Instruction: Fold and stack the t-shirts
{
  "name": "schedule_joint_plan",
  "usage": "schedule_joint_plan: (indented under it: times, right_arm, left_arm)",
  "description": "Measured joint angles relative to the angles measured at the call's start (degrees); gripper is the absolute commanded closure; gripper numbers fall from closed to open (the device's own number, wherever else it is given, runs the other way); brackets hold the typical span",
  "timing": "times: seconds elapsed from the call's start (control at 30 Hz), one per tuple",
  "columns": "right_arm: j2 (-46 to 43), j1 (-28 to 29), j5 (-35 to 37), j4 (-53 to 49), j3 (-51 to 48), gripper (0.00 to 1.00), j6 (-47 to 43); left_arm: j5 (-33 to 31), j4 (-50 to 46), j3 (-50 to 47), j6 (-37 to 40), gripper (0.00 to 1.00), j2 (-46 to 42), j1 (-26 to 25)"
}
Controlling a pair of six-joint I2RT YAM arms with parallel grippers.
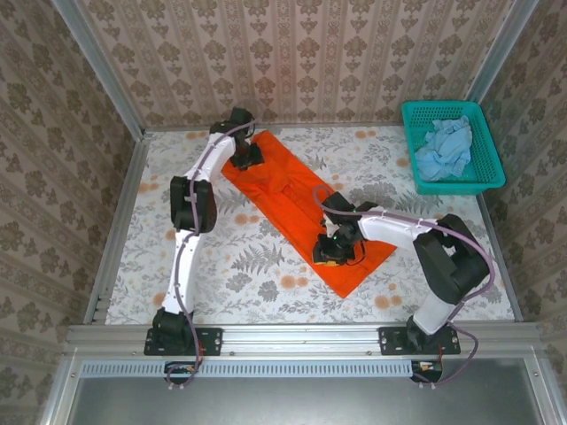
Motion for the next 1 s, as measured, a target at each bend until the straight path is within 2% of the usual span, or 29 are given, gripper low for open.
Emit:
schedule_joint_plan:
  times: [0.13,0.33,0.53,0.67,0.83,0.87,1.0]
  right_arm:
    - [2.27,0.15,0.85,-0.26,0.72,0.7,0.72]
    - [3.06,1.36,0.55,1.73,0.68,0.7,4.87]
    - [5.2,6.27,-1.84,9.01,1.01,0.7,12.59]
    - [9.73,10.56,-4.17,13.64,4.96,0.69,18.1]
    - [15.52,15.08,-4.59,18.01,11.8,0.65,23.71]
    - [16.57,15.78,-4.57,18.62,13.09,0.63,24.48]
    - [18.1,17.66,-3.26,19.5,16.04,0.55,25.75]
  left_arm:
    - [5.64,3.37,3.67,-2.21,0.6,3.61,0.44]
    - [13.99,13.94,9.99,-8.59,0.58,9.6,-0.17]
    - [18.69,24.79,11.78,-14.62,0.53,12.81,-1.6]
    - [20.17,28.13,12.57,-17.0,0.5,13.88,-1.9]
    - [21.22,27.76,13.77,-17.57,0.34,14.16,-1.68]
    - [21.27,27.19,13.79,-17.2,0.29,13.99,-1.57]
    - [20.55,23.41,9.73,-15.34,0.19,9.77,-0.55]
